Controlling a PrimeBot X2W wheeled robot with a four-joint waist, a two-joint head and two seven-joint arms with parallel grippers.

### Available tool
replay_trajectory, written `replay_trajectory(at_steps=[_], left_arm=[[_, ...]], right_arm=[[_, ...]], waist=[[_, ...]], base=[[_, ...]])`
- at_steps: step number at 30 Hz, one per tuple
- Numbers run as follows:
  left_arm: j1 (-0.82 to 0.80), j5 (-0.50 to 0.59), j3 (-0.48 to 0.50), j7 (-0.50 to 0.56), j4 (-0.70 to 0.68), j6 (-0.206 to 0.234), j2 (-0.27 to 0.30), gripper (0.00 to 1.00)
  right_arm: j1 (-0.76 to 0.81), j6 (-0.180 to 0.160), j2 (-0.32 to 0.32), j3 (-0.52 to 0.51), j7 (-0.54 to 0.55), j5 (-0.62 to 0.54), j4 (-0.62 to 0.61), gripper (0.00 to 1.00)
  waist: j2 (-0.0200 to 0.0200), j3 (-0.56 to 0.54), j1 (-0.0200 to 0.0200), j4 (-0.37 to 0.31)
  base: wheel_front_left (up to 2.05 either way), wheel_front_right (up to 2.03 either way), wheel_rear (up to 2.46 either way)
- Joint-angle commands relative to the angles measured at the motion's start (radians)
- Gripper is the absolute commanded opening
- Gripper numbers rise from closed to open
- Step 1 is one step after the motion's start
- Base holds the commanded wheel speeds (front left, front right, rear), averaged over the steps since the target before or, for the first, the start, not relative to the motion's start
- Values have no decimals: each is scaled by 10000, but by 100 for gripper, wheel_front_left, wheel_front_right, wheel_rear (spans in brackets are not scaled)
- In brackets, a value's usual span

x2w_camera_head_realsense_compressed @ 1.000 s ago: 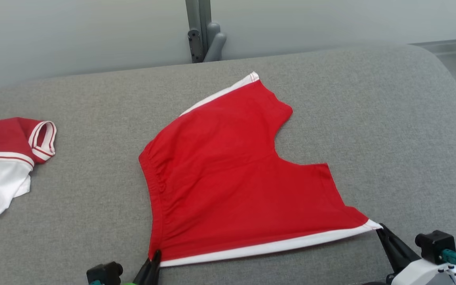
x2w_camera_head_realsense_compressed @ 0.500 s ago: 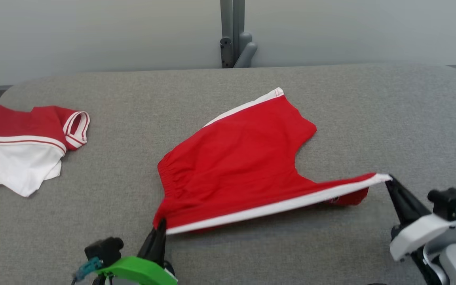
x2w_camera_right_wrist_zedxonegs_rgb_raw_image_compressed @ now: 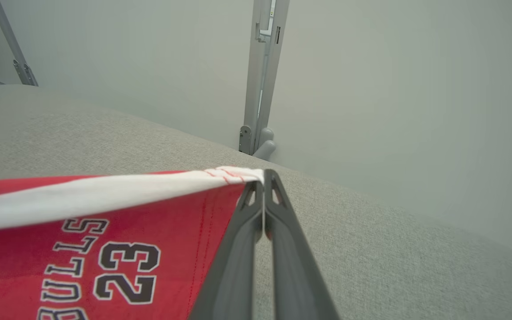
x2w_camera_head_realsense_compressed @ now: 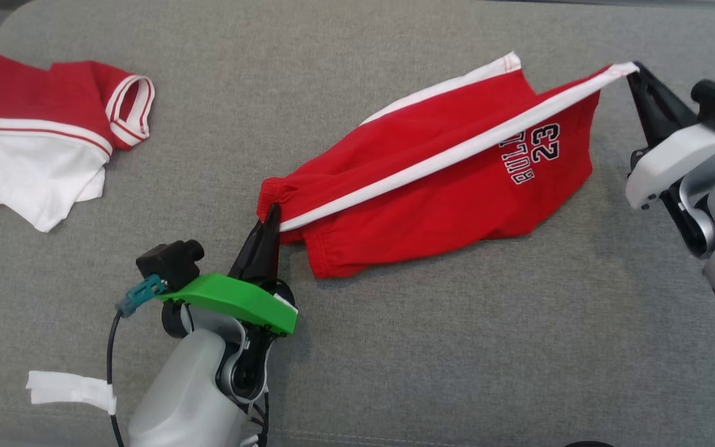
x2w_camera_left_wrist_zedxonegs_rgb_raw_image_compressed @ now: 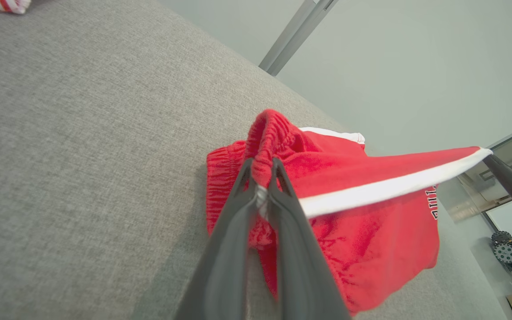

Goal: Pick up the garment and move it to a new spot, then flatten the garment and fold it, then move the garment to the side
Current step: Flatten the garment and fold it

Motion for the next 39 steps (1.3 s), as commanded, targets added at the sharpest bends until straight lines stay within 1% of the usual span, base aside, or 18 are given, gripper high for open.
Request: replay_trajectory(at_steps=[1, 8, 16, 17, 18, 19, 20, 21, 25, 27, 30, 34, 37, 39], left_arm=[[-284, -253, -66, -6, -26, 33, 33, 0], [-1203, -863, -655, -6, -155, 31, 36, 0], [-1985, -1319, -1114, -4, -432, 31, 37, 0], [-2011, -1353, -1142, -4, -443, 31, 39, 4], [-2029, -1362, -1174, -4, -453, 31, 39, 20], [-2052, -1354, -1209, -3, -473, 31, 37, 59], [-2064, -1214, -1252, 2, -456, 31, 37, 100], [-2020, -1162, -1253, 2, -456, 31, 35, 100], [-1777, -630, -1005, 0, -454, 31, 36, 100], [-1615, -322, -721, 0, -523, 31, 36, 100], [-1265, 240, -214, -3, -591, 31, 35, 100], [-677, 801, 343, -3, -737, 30, 28, 100], [-212, 1038, 742, -4, -855, 30, 34, 100], [-75, 1098, 801, -3, -877, 30, 25, 100]], right_arm=[[-481, -35, -165, 90, 53, -66, 288, 0], [-2388, -32, -316, 948, 131, -27, 1551, 0], [-3674, -29, -250, 1492, -118, 143, 2739, 0], [-3750, -29, -196, 1545, -153, 160, 2868, 0], [-3819, -29, -146, 1595, -188, 186, 2970, 0], [-3892, -27, -101, 1605, -234, 270, 3064, 0], [-3975, -27, -17, 1609, -297, 462, 3214, 87], [-3960, -27, 12, 1628, -325, 536, 3275, 100], [-3663, -27, -40, 1576, -392, 834, 3253, 100], [-3503, -27, -136, 1249, -389, 1024, 2821, 100], [-2741, -26, -201, 705, -389, 1337, 2067, 100], [-1536, -26, -180, 259, -387, 1675, 1215, 100], [-663, -26, -68, 173, -388, 1928, 944, 100], [-461, -27, -22, 154, -388, 2008, 919, 100]], waist=[[0, 1380, 1, 805], [0, 2299, 1, 1163], [0, 2810, 1, 1518], [0, 2827, 1, 1540], [0, 2843, 1, 1558], [0, 2850, 1, 1573], [0, 2838, 1, 1585], [0, 2807, 1, 1583], [0, 2599, 1, 1489], [0, 2457, 1, 1417], [0, 2169, 1, 1269], [0, 1703, 1, 1076], [0, 1437, 1, 974], [0, 1384, 1, 953]], base=[[0, 0, 0], [0, 0, 0], [0, 0, 0], [0, 0, 0], [0, 0, 0], [0, 0, 0], [0, 0, 0], [0, 0, 0], [0, 0, 0], [0, 0, 0], [0, 0, 0], [0, 0, 0], [0, 0, 0], [0, 0, 0]])
